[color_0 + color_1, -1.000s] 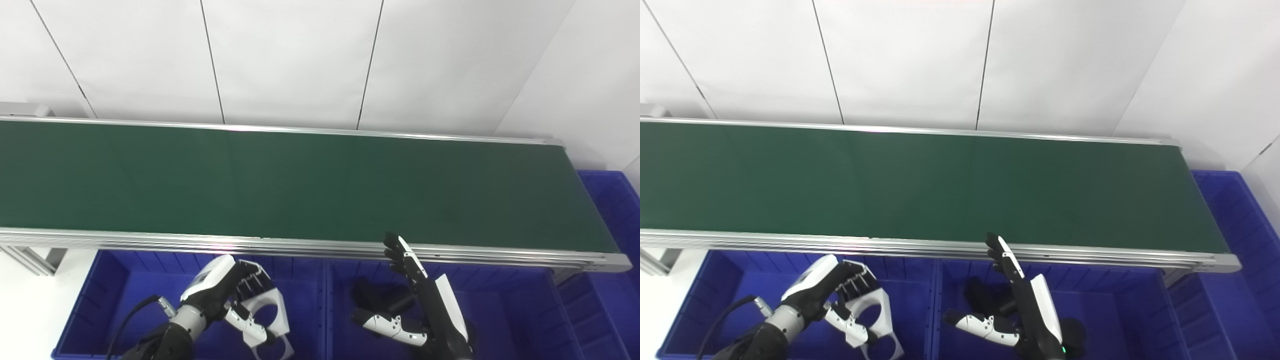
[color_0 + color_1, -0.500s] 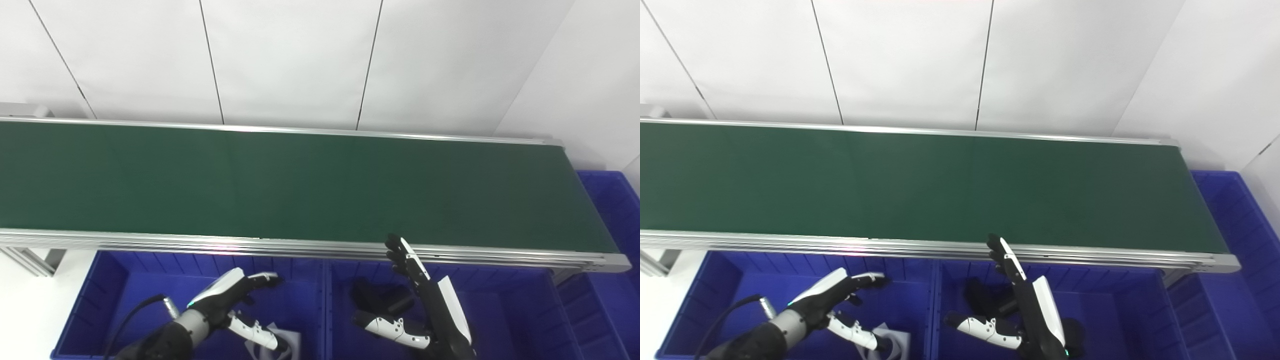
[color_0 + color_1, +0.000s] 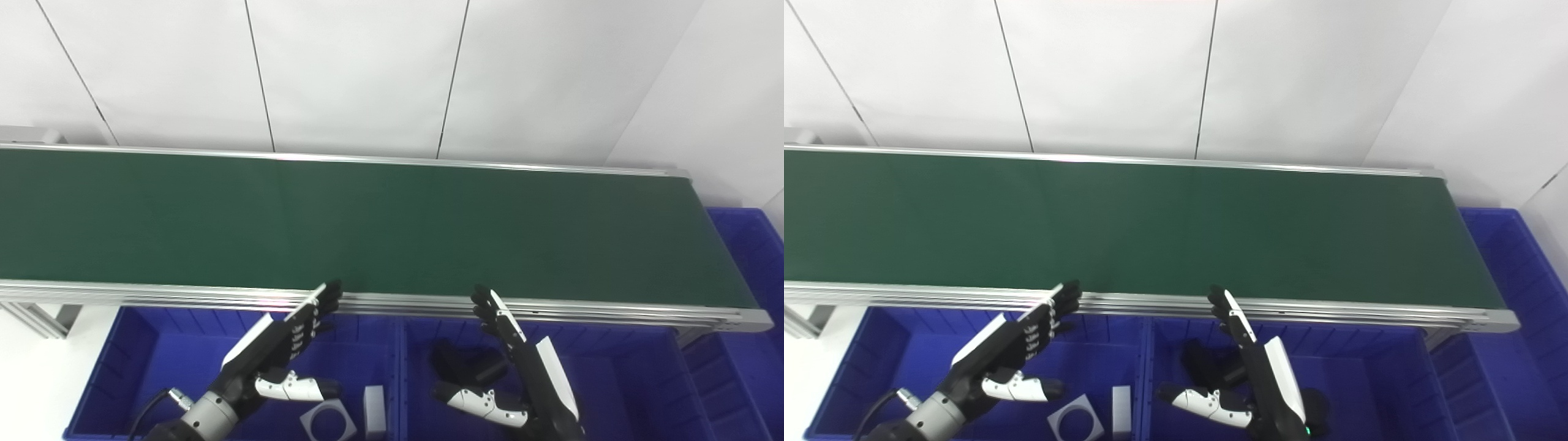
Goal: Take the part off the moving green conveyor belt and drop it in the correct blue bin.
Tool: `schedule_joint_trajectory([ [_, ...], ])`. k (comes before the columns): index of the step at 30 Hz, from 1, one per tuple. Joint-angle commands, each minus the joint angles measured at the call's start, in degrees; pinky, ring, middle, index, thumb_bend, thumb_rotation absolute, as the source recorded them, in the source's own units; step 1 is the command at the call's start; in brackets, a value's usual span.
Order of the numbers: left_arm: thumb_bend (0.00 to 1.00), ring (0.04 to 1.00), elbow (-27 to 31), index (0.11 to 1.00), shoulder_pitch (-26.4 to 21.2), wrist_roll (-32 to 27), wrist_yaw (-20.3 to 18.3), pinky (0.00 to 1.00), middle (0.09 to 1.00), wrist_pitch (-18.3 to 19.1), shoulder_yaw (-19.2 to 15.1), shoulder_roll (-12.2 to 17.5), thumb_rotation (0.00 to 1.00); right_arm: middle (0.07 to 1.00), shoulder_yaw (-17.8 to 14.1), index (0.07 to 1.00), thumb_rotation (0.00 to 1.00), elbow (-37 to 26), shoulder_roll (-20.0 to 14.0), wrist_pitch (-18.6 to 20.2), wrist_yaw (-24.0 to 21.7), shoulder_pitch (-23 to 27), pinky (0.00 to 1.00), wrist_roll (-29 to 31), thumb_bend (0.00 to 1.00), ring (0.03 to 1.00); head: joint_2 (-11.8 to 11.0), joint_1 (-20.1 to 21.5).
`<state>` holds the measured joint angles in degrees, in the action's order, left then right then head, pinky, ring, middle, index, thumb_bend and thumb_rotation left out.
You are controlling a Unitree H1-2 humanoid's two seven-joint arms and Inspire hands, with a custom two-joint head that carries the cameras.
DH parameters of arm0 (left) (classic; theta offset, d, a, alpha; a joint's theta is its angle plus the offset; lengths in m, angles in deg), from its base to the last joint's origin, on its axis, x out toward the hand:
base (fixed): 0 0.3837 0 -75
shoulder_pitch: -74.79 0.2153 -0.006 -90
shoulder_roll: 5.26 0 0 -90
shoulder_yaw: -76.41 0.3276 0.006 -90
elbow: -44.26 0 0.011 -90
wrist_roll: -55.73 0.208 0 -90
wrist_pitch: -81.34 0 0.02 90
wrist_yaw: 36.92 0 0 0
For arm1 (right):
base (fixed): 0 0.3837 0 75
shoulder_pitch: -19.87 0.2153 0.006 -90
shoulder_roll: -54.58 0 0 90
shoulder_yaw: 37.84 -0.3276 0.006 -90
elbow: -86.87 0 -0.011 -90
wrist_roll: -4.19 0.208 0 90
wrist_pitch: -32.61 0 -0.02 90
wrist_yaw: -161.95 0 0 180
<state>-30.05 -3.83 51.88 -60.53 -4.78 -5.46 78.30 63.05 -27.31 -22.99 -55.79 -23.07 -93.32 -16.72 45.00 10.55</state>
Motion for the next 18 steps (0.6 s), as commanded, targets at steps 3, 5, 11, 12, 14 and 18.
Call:
schedule_joint_trajectory([
  [3,1.00,0.957,2.4,0.976,-0.2,-0.1,2.9,0.91,0.977,-4.6,-0.5,-1.2,0.36,0.925,-0.7,0.961,0.41,-2.3,0.1,0.4,0.1,0.2,0.86,1.8,0.86,0.903,0.3,0.1],
  [5,1.00,0.943,2.2,0.960,-0.1,1.4,4.1,0.90,0.964,-6.8,-0.4,-1.6,0.33,0.920,-1.0,0.961,0.41,-2.2,0.1,-0.1,0.4,0.1,0.86,2.5,0.86,0.898,0.4,-0.1],
  [11,0.97,0.944,1.7,0.962,0.6,2.9,6.3,0.91,0.967,-9.6,0.1,-2.2,0.28,0.921,-1.8,0.964,0.41,-1.9,0.0,-1.2,0.7,-0.2,0.85,3.5,0.86,0.896,0.5,-0.9],
  [12,0.97,0.944,1.7,0.962,0.7,3.0,6.6,0.91,0.968,-9.7,0.2,-2.3,0.28,0.921,-1.8,0.964,0.41,-1.8,-0.1,-1.4,0.8,-0.2,0.85,3.4,0.86,0.896,0.4,-0.9],
  [14,0.98,0.933,1.5,0.949,1.2,3.6,7.3,0.89,0.958,-10.3,0.3,-2.6,0.28,0.922,-1.8,0.965,0.42,-1.6,-0.2,-1.8,0.8,-0.3,0.83,3.2,0.85,0.897,0.1,-1.1],
  [18,1.00,0.918,0.7,0.936,2.0,4.4,8.9,0.86,0.946,-12.1,0.5,-3.5,0.29,0.925,-1.7,0.966,0.42,-1.6,-0.5,-1.8,0.6,-0.5,0.82,3.2,0.85,0.901,-0.2,-1.9],
])
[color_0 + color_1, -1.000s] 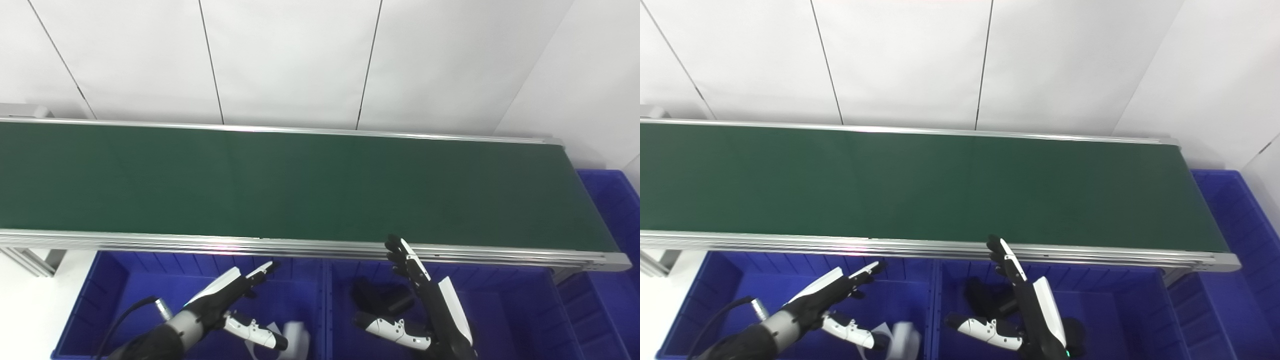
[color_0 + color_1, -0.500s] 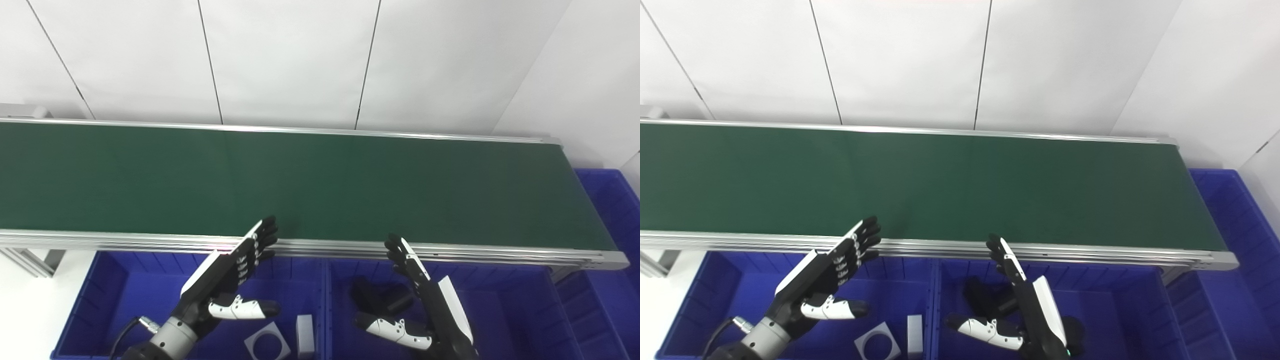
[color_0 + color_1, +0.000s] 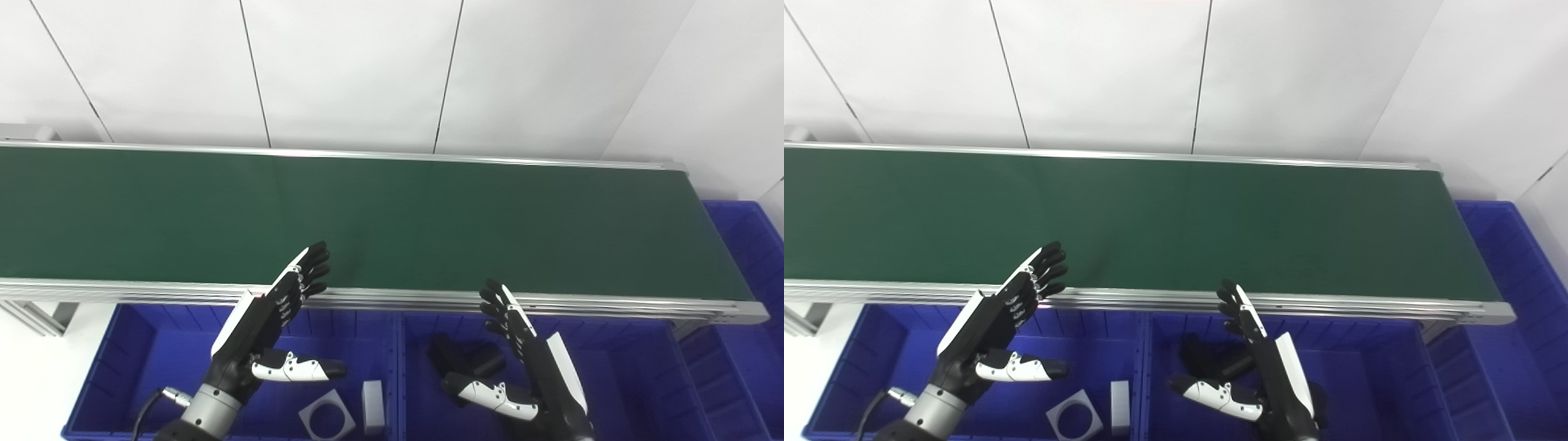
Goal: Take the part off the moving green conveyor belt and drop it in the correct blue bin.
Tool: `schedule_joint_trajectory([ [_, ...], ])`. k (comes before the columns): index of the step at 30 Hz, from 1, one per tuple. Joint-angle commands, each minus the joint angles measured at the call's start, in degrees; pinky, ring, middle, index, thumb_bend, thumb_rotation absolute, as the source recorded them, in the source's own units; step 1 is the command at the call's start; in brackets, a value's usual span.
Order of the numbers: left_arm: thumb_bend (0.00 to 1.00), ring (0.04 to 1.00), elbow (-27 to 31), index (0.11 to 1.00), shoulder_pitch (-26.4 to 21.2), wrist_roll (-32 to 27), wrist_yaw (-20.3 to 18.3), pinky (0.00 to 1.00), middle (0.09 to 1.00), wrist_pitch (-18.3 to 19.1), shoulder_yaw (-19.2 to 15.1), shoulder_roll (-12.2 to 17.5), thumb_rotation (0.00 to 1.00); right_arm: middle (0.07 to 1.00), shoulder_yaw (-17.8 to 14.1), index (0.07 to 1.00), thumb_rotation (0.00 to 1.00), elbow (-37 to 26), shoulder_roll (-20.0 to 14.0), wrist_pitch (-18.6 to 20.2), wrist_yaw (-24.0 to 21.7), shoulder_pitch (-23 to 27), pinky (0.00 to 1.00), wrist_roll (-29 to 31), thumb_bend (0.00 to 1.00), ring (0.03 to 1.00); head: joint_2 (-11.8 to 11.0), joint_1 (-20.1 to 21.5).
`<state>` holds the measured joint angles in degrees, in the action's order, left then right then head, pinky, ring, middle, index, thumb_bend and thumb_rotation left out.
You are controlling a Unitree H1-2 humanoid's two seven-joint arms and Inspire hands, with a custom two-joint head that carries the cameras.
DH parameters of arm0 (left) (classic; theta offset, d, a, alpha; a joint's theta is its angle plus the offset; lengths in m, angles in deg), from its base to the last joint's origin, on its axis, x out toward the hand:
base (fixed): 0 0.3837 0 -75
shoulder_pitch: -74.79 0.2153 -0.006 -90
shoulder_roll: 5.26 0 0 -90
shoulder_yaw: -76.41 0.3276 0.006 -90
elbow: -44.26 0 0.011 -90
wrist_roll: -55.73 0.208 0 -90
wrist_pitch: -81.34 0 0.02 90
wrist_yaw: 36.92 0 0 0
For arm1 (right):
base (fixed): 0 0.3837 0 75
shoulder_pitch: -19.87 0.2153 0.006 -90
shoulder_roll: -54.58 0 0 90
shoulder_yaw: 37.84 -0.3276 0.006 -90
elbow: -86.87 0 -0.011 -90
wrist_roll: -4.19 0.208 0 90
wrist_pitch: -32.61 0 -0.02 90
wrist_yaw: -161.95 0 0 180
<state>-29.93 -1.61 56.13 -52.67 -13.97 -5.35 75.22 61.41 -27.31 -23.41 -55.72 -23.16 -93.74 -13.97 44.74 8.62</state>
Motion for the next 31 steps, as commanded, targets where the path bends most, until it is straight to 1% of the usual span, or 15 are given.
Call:
schedule_joint_trajectory([
  [1,1.00,0.919,0.4,0.936,-0.2,0.1,1.3,0.86,0.946,-3.2,0.3,-0.5,0.29,0.926,-0.1,0.966,0.41,-1.6,-0.1,-1.8,0.6,-0.1,0.83,0.8,0.85,0.903,0.0,-0.2],
  [3,1.00,0.922,0.1,0.934,-0.2,0.3,1.7,0.87,0.947,-3.6,0.2,-0.7,0.28,0.926,0.0,0.968,0.39,-1.6,-0.2,-1.7,0.5,-0.1,0.85,1.0,0.86,0.910,-0.1,0.6],
  [6,1.00,0.919,-0.1,0.931,-0.3,-0.2,2.2,0.86,0.947,-3.8,0.1,-1.1,0.28,0.931,0.2,0.973,0.39,-1.4,-0.6,-1.8,0.4,0.0,0.86,0.9,0.87,0.916,-0.2,0.6],
  [8,0.99,0.924,-0.4,0.933,-0.3,0.2,2.6,0.87,0.950,-4.0,0.3,-1.1,0.28,0.932,0.1,0.969,0.37,-1.2,-0.7,-2.0,0.5,0.1,0.87,1.2,0.89,0.919,-0.5,-0.1],
  [12,1.00,0.900,-0.8,0.917,-0.4,1.6,3.1,0.85,0.928,-4.7,0.9,-1.1,0.28,0.933,-0.2,0.976,0.35,-1.0,-1.1,-1.9,0.3,0.3,0.88,2.5,0.89,0.925,-0.7,-1.7],
  [16,1.00,0.901,-1.2,0.918,0.1,2.7,3.7,0.84,0.929,-5.1,1.6,-1.1,0.30,0.938,-0.2,0.975,0.33,-1.1,-1.7,-1.7,0.1,0.5,0.87,2.9,0.89,0.918,-1.0,-2.0],
  [21,1.00,0.932,-1.7,0.929,0.8,1.2,2.9,0.88,0.950,-5.2,2.9,-0.3,0.28,0.935,0.0,0.966,0.34,-1.0,-2.1,-1.2,0.2,0.7,0.86,1.9,0.90,0.909,-1.4,-1.6],
  [27,1.00,0.921,-2.3,0.922,0.5,2.6,3.8,0.86,0.941,-5.8,2.8,-0.1,0.31,0.940,0.2,0.969,0.34,-0.9,-2.3,-0.9,0.1,0.9,0.86,1.3,0.90,0.917,-1.5,-1.3],
  [31,1.00,0.919,-2.5,0.924,0.3,2.2,3.5,0.86,0.939,-5.7,2.7,0.0,0.30,0.941,0.3,0.970,0.34,-0.7,-2.2,-0.7,0.1,1.1,0.87,1.3,0.89,0.921,-1.3,-1.4],
])
